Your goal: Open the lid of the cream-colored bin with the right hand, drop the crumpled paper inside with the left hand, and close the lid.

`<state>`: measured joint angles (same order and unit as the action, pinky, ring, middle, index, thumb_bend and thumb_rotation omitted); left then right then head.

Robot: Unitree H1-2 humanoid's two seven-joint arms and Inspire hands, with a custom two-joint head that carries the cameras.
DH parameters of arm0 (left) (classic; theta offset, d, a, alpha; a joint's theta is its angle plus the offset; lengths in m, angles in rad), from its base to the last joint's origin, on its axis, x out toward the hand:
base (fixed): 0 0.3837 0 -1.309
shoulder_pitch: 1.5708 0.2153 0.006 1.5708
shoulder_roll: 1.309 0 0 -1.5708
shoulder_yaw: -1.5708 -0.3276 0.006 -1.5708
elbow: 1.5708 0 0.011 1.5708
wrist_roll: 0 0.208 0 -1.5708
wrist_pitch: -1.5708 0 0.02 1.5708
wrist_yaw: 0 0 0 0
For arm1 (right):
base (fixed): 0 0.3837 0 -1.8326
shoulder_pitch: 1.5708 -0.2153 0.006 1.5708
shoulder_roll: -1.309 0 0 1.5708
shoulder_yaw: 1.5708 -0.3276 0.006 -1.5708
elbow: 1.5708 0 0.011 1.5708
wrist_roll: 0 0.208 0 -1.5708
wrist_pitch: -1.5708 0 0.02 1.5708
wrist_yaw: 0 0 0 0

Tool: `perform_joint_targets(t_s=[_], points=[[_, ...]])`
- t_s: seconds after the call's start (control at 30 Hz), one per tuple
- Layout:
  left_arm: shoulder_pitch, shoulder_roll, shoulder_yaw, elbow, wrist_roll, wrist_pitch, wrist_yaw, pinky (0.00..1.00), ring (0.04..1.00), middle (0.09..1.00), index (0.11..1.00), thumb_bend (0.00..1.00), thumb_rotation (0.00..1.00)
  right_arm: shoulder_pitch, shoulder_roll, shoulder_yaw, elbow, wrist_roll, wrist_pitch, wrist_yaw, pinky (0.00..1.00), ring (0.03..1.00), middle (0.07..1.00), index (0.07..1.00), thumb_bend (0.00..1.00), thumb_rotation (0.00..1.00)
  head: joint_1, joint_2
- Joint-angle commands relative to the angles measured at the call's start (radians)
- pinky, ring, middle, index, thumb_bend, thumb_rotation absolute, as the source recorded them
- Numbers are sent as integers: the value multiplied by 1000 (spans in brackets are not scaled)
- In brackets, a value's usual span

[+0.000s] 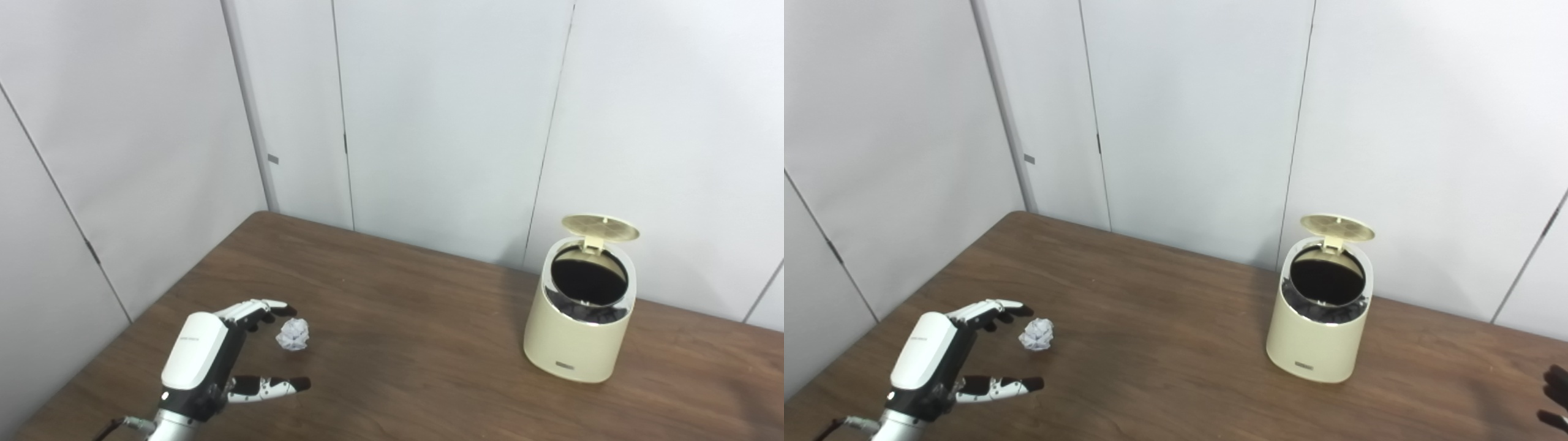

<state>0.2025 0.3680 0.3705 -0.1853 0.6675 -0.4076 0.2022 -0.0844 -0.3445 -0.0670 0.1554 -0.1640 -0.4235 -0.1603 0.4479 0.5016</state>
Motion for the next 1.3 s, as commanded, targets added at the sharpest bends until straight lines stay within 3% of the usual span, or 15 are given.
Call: perform_joint_targets(t_s=[0.0, 0.4, 0.53, 0.7, 0.83, 1.13, 1.27], points=[[-31, 19, -3, -2, 25, -18, 55, 548, 648, 697, 693, 991, 357, 34, -36, -9, 28, -1, -46, 0, 714, 841, 864, 860, 868, 703, 4, 0], [-111, 61, -31, 113, 121, 21, 153, 565, 707, 754, 759, 1000, 428, 42, -31, -14, 16, -2, -45, 8, 711, 842, 866, 860, 859, 722, -1, -1], [-117, 75, -35, 128, 112, 36, 163, 558, 699, 751, 761, 1000, 404, 41, -30, -13, 15, 6, -45, 13, 690, 836, 863, 856, 867, 716, -2, -1], [-157, 84, -64, 192, 83, 65, 159, 527, 659, 702, 720, 1000, 456, 42, -37, -5, 15, 7, -46, 14, 679, 826, 859, 852, 888, 733, -6, -2], [-185, 104, -76, 278, 28, 53, 167, 562, 673, 691, 693, 1000, 417, 45, -41, -3, 10, 11, -46, 16, 679, 822, 853, 852, 923, 762, -7, 0], [-190, 133, -122, 399, -21, -10, 194, 541, 617, 663, 669, 1000, 352, 46, -43, -1, 11, 7, -46, 13, 663, 810, 843, 842, 933, 770, -19, 1], [-202, 123, -146, 438, -25, 11, 195, 549, 624, 670, 663, 1000, 376, 49, -41, -4, 5, 6, -46, 13, 653, 811, 846, 843, 934, 771, -20, 1]])
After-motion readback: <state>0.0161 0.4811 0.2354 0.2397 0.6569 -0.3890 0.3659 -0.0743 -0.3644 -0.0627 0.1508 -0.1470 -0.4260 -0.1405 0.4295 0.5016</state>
